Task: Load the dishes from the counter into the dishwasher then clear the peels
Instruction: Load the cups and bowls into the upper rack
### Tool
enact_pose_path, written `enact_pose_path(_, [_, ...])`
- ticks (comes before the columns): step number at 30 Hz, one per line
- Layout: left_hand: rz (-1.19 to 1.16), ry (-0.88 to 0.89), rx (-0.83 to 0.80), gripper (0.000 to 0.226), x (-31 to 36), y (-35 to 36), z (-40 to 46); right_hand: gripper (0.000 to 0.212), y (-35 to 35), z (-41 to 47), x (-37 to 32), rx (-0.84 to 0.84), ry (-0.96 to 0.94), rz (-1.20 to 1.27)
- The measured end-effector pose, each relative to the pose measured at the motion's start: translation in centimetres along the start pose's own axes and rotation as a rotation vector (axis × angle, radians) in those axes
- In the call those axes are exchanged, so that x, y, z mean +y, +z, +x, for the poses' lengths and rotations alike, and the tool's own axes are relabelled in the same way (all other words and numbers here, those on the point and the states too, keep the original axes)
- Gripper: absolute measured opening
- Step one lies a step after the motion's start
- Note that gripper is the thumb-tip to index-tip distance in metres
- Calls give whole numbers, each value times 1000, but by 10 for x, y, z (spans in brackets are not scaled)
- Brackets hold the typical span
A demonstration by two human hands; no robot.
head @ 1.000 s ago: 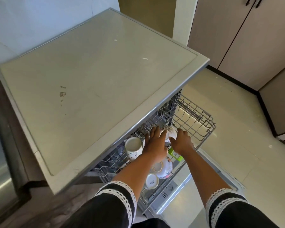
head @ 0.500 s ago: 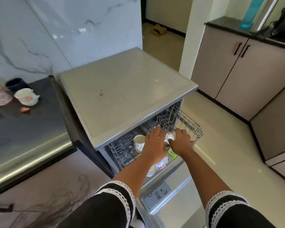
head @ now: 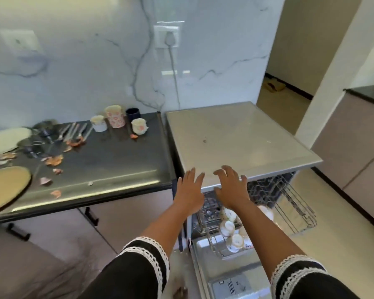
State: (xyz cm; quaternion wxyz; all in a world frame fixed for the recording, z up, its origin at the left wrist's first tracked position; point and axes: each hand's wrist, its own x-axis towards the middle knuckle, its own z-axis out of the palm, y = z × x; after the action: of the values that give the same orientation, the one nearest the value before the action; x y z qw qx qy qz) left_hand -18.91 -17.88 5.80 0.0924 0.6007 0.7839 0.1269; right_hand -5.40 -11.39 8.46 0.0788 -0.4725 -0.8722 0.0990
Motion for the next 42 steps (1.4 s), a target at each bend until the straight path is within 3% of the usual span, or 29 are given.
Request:
enact_pose_path(5, [-5, -131, 44, 70, -65, -19, -16, 49, 13, 17, -51, -72, -131, 25])
enact_pose_path(13, [-251, -289, 112, 66, -127, -46, 32, 60, 38, 73, -108, -147, -241, -72])
enact_pose_path(21, [-316, -294, 124, 66, -194, -68, 114, 60, 48, 176, -167, -169, -247, -55])
enact_pose_path(28, [-484, -405, 140, 64, -266, -92, 171, 61, 63, 255, -208, -183, -194, 3])
enact_pose_path(36, [-594, -439, 135, 63, -312, -97, 224, 74, 87, 318, -240, -200, -145, 75])
enact_pose_path(42, [-670, -469, 143, 85, -322, -91, 253, 88, 104, 348, -248, -212, -124, 164])
